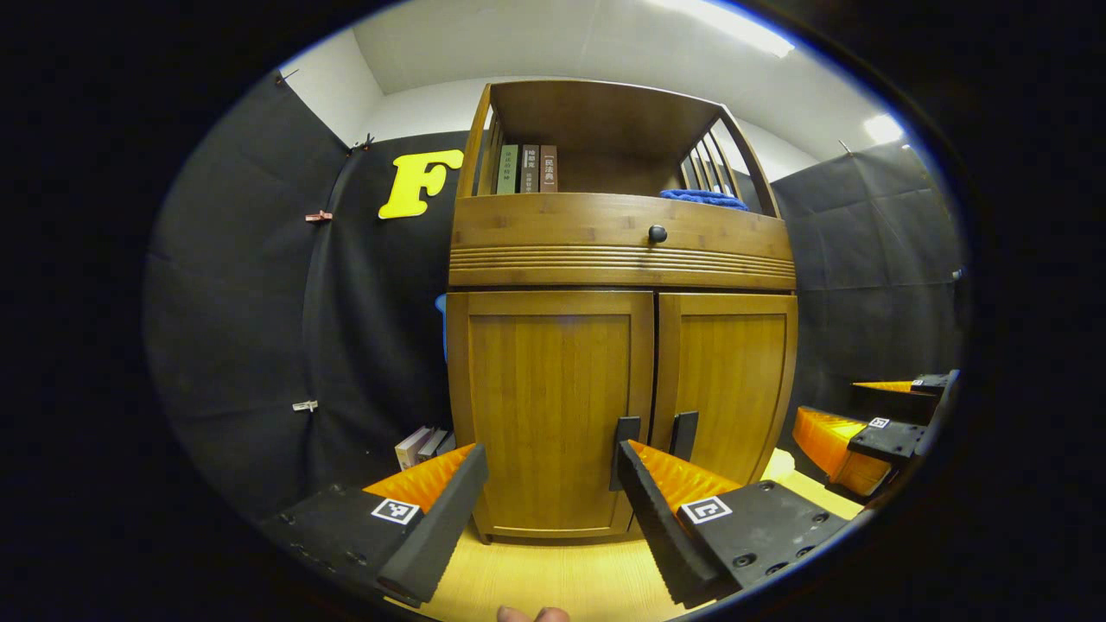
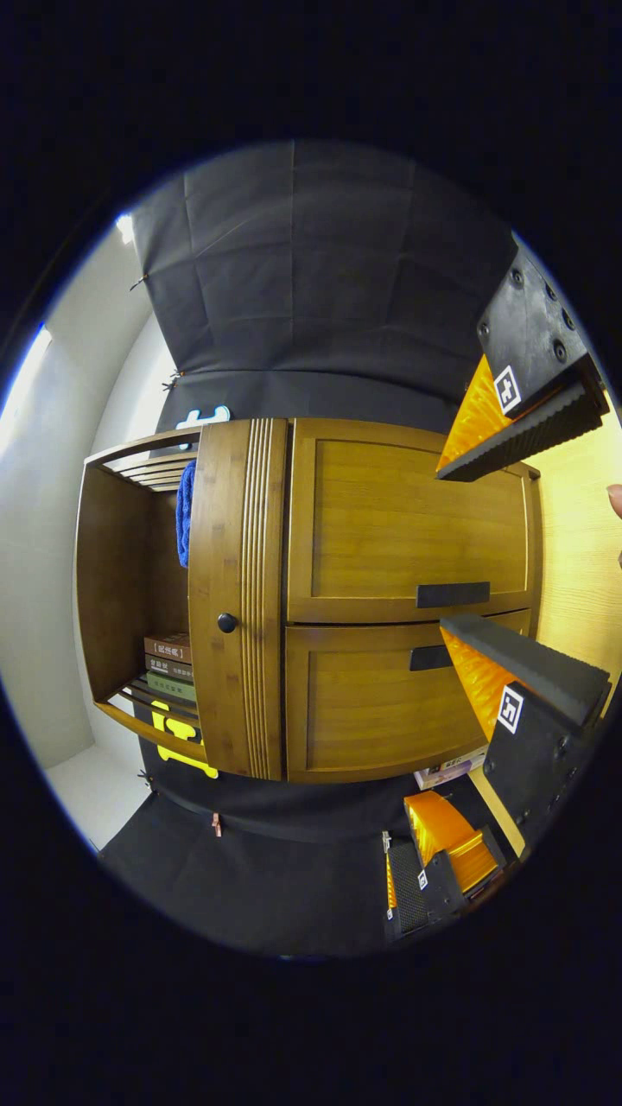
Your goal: Open the right door of the double-door shoe cabinet with the right hand, and open the left door with the left hand.
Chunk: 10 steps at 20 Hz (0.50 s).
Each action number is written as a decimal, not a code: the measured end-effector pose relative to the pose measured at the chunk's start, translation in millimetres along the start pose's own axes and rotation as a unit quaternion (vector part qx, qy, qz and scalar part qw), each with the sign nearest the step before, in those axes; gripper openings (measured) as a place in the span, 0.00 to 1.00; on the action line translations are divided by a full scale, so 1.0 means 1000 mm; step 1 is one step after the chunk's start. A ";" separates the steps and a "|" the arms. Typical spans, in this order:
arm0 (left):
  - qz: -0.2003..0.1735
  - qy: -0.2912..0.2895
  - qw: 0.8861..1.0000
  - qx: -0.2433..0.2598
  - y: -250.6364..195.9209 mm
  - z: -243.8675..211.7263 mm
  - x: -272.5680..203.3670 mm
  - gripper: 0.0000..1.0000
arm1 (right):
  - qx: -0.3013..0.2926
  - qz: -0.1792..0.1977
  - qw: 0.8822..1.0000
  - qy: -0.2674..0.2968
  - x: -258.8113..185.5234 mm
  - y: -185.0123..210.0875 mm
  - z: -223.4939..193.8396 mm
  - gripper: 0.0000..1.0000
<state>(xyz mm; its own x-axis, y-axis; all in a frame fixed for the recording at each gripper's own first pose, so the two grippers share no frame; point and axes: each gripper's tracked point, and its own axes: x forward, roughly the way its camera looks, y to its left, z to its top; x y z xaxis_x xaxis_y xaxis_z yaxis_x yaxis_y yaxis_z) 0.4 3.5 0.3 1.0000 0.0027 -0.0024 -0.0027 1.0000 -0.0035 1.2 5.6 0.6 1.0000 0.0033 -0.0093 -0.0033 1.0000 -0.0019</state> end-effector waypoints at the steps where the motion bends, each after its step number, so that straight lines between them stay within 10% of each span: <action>1: 0.000 0.000 1.000 0.000 0.001 0.001 -0.001 0.94 | 0.000 0.001 1.000 -0.001 0.001 0.001 0.000 0.96; 10: 0.008 0.001 1.000 0.003 0.013 -0.001 -0.004 0.94 | 0.006 0.014 1.000 0.003 0.035 0.020 -0.001 0.96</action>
<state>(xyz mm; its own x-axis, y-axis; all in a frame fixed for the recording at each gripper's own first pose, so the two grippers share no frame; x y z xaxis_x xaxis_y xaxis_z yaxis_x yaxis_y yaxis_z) -3.7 16.3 -1.2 0.9998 0.0186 -0.0039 -0.0186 0.9998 0.0023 36.2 26.0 -0.7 0.9994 0.0322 -0.0156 -0.0320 0.9994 0.0105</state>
